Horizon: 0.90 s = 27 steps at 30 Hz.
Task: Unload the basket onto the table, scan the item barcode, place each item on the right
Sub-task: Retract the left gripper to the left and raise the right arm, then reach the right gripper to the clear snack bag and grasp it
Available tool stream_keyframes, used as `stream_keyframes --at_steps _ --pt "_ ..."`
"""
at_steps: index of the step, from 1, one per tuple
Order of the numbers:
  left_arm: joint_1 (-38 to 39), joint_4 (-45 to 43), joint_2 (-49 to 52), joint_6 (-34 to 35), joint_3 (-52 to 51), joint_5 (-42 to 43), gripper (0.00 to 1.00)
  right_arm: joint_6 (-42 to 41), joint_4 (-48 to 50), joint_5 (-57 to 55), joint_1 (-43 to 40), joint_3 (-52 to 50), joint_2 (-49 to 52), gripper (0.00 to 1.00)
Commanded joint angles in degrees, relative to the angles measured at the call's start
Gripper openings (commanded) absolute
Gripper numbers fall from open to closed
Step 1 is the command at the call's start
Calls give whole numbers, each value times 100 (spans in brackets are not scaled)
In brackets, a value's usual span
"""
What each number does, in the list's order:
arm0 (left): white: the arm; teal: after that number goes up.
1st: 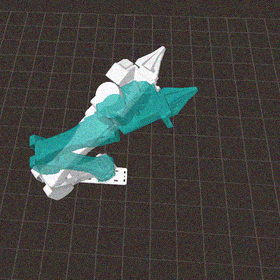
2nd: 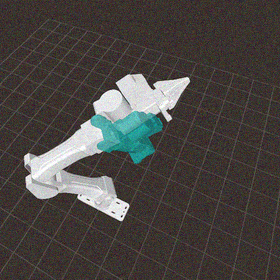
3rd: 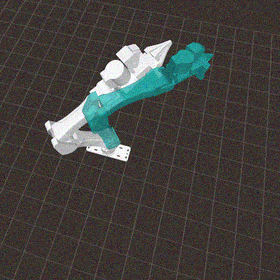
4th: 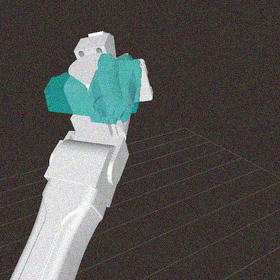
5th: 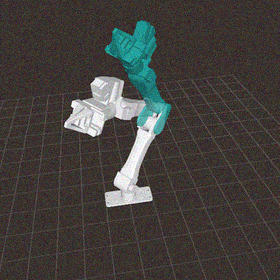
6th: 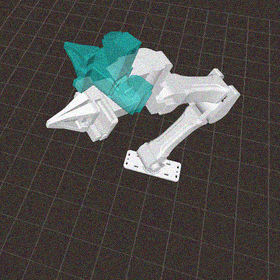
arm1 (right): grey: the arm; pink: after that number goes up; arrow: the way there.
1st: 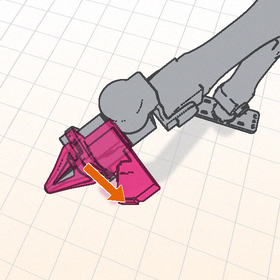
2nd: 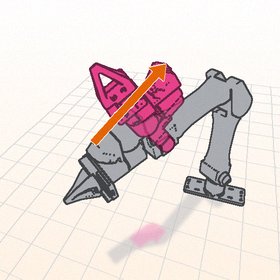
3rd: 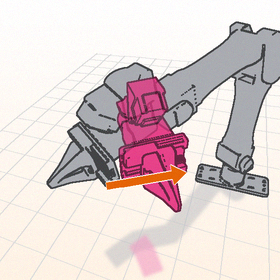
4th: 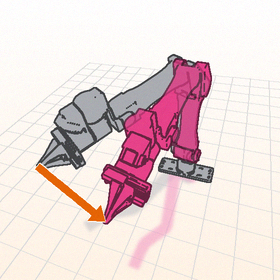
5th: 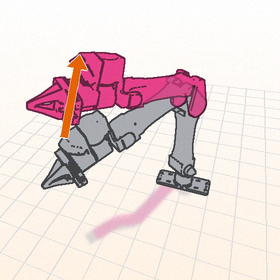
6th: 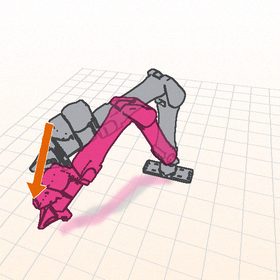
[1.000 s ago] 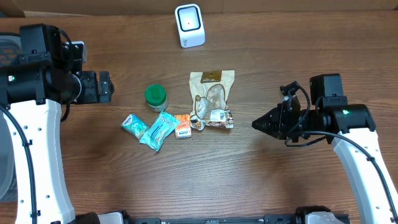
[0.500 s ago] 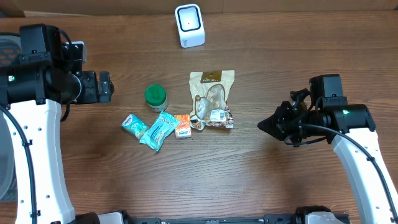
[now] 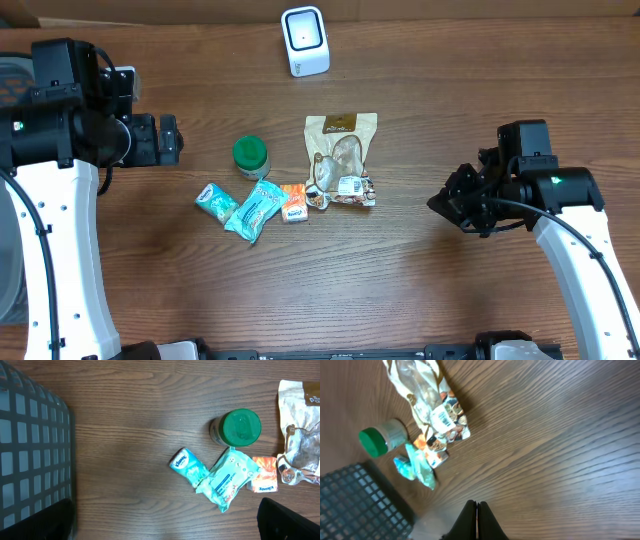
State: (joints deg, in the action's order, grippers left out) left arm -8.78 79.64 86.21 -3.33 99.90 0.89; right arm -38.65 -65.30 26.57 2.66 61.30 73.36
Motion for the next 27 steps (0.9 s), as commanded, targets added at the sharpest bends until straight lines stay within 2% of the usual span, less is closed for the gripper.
stream_keyframes --at_steps 1,2,5,8,10,13,18,24,27 --pt "-55 -17 2 76 61 22 100 492 26 -409 -4 118 -26 4" --pt "-55 -20 2 76 61 22 100 693 50 -459 -4 118 -26 6" --pt "-55 -20 2 76 61 22 99 1145 136 -629 -4 118 -24 24" --pt "-55 -20 2 76 61 22 100 1591 293 -640 7 111 -24 58" --pt "-55 -20 2 76 61 22 100 1733 437 -662 57 87 -15 68" --pt "-55 -20 2 76 61 22 100 1932 737 -658 249 63 83 74" --pt "-55 -20 2 76 61 22 100 2326 1255 -662 835 59 560 90" --pt "-55 -20 2 76 61 22 99 2376 2111 -658 1539 59 1397 92" --pt "-74 -20 2 76 61 20 100 2374 2481 -560 1604 59 1650 94"
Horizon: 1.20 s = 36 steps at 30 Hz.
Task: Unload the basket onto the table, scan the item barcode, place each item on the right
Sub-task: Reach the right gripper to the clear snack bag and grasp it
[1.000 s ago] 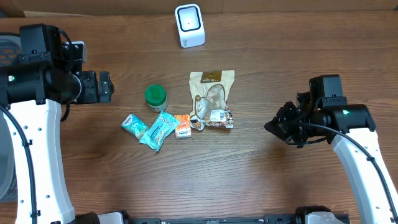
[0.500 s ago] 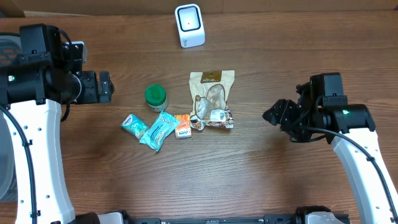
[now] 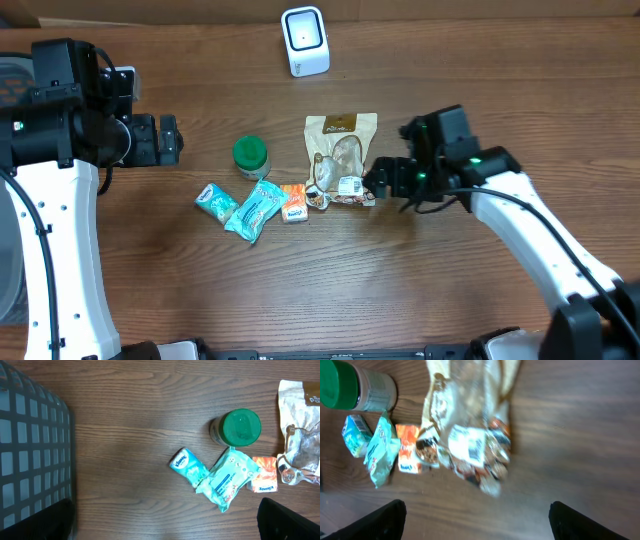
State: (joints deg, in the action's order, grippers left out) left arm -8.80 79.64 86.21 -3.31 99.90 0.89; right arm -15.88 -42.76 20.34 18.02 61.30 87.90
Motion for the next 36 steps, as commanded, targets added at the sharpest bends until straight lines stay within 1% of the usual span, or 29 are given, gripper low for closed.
stream_keyframes --at_steps 1,7,9,12,13,14,16,19,23,25,32,36 --pt "-72 -20 2 74 61 20 99 96 321 118 66 59 236 95" --pt "-55 -20 2 74 61 22 100 90 1137 155 66 59 330 96" --pt "-55 -20 2 74 61 22 100 -46 1322 153 66 59 439 96" --pt "-55 -20 2 74 61 22 100 -356 1552 236 109 59 756 87" --pt "-55 -20 4 74 61 22 100 -444 1633 356 155 59 859 80" --pt "-57 -20 4 74 61 22 99 -522 1714 455 205 59 938 77" --pt "-57 -20 2 74 61 22 100 -758 1947 568 361 59 1084 72" --pt "-55 -17 2 74 61 22 100 -1154 2358 514 713 59 1217 72" --pt "-55 -17 4 74 61 22 100 -1578 2647 170 1003 59 1333 72" --pt "-57 -20 2 74 61 22 100 -1609 2758 111 1167 59 1486 73" --pt "-57 -20 2 74 61 22 100 -1740 2699 140 1381 59 1650 73" --pt "-57 -20 4 74 61 22 99 -1784 2474 125 1388 59 1650 73"
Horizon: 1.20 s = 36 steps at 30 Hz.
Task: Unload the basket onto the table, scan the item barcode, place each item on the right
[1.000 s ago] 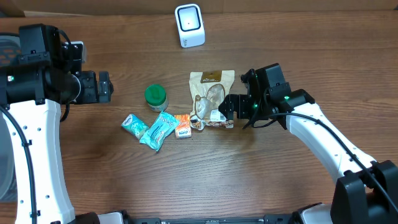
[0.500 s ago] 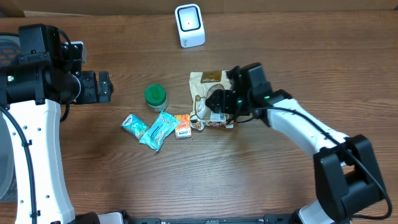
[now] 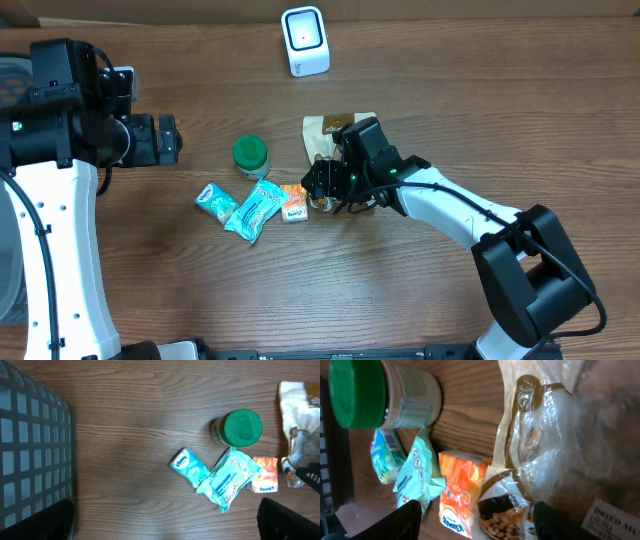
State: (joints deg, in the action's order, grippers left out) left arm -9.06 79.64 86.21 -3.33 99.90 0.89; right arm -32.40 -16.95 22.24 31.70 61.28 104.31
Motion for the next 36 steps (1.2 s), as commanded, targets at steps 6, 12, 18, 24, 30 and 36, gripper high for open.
stream_keyframes --at_steps 6,12,18,24,30,36 --pt "-31 -20 2 76 61 22 100 -63 -693 -79 -289 68 7 73" --pt "-31 -20 2 76 61 22 99 433 -1215 -85 -1040 186 7 73" --pt "-31 -17 2 76 61 22 99 570 -1104 -555 -1904 190 7 81" --pt "-31 -20 2 76 61 22 100 570 -601 -470 -2575 264 7 82" --pt "-28 -17 2 76 61 22 99 533 -1257 389 -2728 887 -22 91" --pt "-31 -20 4 76 61 22 99 -369 -2684 492 -2621 1165 -13 92"
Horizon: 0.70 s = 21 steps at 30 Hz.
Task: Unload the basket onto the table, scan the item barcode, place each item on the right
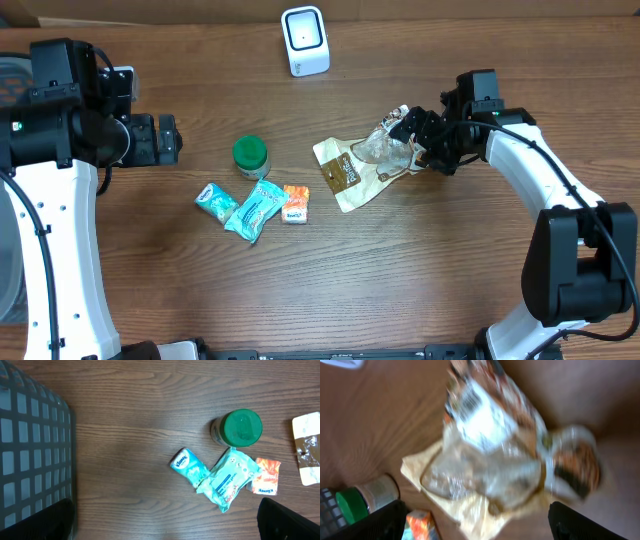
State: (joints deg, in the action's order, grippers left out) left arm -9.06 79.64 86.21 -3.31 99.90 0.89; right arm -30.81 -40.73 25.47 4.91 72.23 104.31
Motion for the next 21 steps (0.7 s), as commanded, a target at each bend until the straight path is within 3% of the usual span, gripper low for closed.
stream_keyframes --at_steps 1,4,7,10,14,21 --pt "-31 -20 4 74 61 22 100 -527 -361 192 81 57 -13 92" --pt "-28 -20 2 74 61 22 100 -485 -304 293 267 48 -13 91" --pt "-28 -20 4 74 61 22 99 -37 367 81 708 48 -4 91" --pt "-31 -17 4 74 61 22 100 -24 957 -1370 1316 48 42 92" --pt "-28 -20 2 74 61 22 99 -11 1513 -2494 1838 48 236 95" --pt "-31 -20 2 74 61 22 100 861 2719 -2275 2175 48 546 100"
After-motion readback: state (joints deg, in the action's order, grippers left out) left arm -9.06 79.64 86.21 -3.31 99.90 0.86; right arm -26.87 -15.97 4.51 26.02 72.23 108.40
